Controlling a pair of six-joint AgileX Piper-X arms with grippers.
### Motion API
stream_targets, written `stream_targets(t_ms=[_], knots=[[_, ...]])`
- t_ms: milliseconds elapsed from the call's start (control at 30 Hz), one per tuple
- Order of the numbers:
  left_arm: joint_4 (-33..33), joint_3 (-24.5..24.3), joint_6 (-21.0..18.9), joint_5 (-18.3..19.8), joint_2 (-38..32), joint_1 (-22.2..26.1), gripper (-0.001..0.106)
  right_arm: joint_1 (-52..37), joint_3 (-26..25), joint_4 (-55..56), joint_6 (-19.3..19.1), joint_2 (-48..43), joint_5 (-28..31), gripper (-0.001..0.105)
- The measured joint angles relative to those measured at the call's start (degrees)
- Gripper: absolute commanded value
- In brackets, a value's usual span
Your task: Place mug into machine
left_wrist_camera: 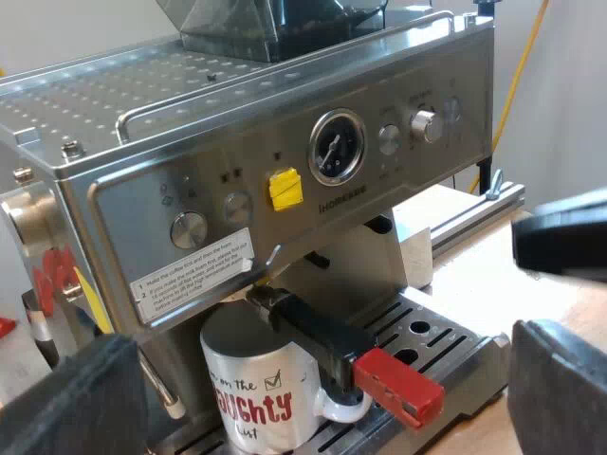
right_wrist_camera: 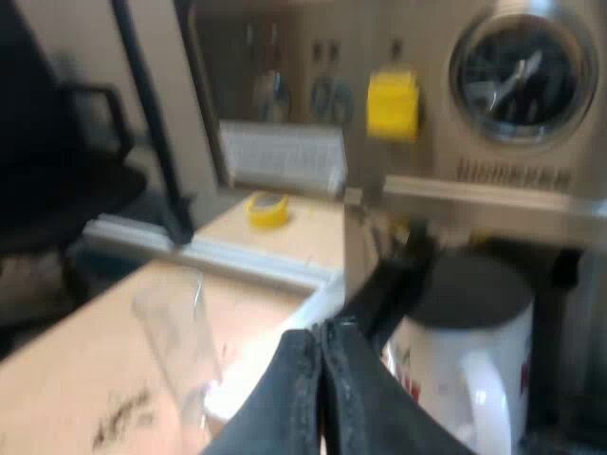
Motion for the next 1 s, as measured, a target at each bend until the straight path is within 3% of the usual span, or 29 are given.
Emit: stream_targets(t_ms=[133, 400, 1000], knots=[[0.13, 0.0, 0.0, 1.02, 0.0, 0.0, 0.078, 0.41, -5.26, 1.9, 0.0, 1.39, 5.18, 0.0], [0.13, 0.0, 0.0, 2.42, 0.0, 0.0, 0.078, 0.41, -14.55, 8.33, -0.16, 8.24, 6.54, 0.0], [0.44, -1.91, 0.0, 3.33, 0.0, 0.0, 0.078, -5.93, -25.33, 9.04, -0.38, 22.26, 7.28, 0.0]])
